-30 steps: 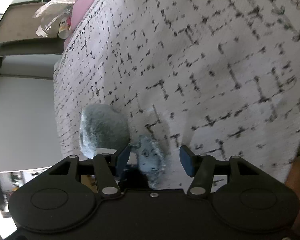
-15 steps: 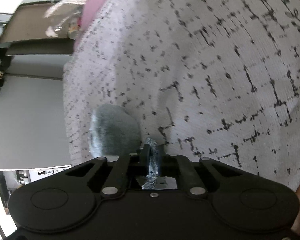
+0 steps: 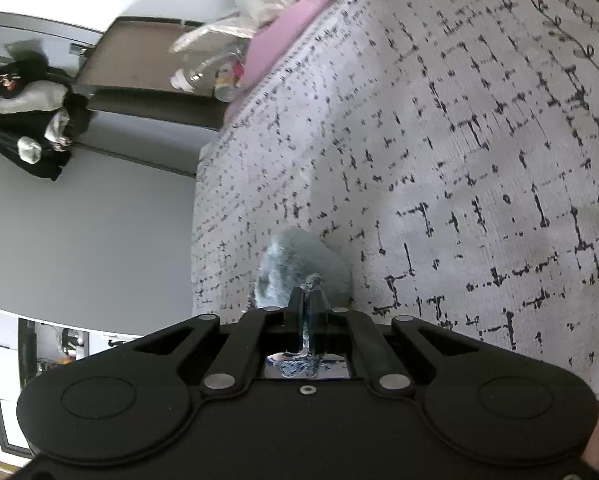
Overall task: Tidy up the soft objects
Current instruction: 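Carry the black lace item and light blue cloth over the box with both tools, then open both tools to release the lace item and cloth into the box, then move both tools to the grey fuzzy sock on the bed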
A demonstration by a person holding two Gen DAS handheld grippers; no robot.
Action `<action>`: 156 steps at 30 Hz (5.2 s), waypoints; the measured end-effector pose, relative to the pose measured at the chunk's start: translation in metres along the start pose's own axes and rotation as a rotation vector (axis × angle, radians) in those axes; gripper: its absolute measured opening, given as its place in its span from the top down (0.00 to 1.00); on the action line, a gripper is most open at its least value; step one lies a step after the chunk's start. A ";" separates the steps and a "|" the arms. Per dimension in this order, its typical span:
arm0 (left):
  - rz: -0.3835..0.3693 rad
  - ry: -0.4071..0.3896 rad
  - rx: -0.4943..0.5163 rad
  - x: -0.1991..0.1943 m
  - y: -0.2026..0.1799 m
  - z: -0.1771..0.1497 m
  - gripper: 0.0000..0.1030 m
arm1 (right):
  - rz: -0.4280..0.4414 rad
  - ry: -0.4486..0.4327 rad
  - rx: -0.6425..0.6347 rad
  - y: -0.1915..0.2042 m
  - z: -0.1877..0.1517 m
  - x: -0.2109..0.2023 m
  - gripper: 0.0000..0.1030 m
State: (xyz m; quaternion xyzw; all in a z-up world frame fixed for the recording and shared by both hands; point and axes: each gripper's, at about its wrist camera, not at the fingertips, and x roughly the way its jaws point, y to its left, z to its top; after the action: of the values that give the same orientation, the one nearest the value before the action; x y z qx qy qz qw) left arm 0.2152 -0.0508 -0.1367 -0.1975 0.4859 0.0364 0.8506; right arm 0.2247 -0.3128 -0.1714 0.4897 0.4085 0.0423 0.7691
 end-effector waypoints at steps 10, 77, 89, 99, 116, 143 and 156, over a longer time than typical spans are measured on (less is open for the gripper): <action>0.009 -0.075 0.015 -0.036 0.000 0.003 0.68 | 0.118 -0.025 -0.054 0.018 -0.004 -0.017 0.98; 0.038 -0.155 -0.201 -0.077 0.163 0.055 0.68 | 0.241 0.233 -0.478 0.131 -0.120 0.048 0.75; 0.066 -0.146 -0.178 -0.066 0.159 0.065 0.64 | 0.109 0.163 -0.520 0.131 -0.118 0.044 0.29; 0.152 -0.096 -0.133 -0.065 0.143 0.061 0.30 | 0.095 0.154 -0.559 0.137 -0.116 0.038 0.15; 0.209 -0.182 -0.070 -0.106 0.101 0.045 0.07 | 0.114 0.080 -0.544 0.139 -0.092 0.000 0.00; 0.126 -0.291 -0.002 -0.147 0.034 0.023 0.00 | 0.009 -0.100 -0.584 0.122 -0.045 -0.071 0.00; 0.130 -0.246 0.057 -0.142 0.002 0.019 0.00 | -0.063 -0.020 -0.519 0.100 -0.019 -0.073 0.00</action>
State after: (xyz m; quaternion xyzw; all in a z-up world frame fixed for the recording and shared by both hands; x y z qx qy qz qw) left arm 0.1556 -0.0232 -0.0094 -0.1354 0.3907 0.1016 0.9048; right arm 0.1972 -0.2813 -0.0534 0.2636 0.3914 0.1169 0.8739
